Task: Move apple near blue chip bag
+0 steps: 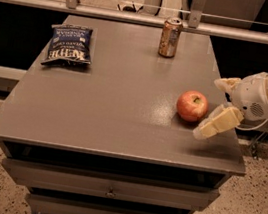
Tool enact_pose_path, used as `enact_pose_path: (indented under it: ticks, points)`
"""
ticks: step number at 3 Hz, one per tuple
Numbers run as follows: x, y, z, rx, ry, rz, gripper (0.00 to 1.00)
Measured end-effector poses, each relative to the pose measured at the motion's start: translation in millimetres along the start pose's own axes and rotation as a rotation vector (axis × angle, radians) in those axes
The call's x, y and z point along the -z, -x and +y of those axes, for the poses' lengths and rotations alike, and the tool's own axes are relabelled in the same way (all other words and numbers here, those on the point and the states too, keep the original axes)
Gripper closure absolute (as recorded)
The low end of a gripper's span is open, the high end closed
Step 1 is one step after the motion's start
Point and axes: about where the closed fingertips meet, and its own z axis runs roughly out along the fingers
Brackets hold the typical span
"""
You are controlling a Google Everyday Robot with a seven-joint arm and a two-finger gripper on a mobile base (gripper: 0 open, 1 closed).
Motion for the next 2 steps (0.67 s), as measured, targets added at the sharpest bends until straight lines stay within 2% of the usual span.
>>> enact_pose_path:
  ticks: [2]
  points:
    - [-29,3,12,-0.052,0.024,-0.03,0.48]
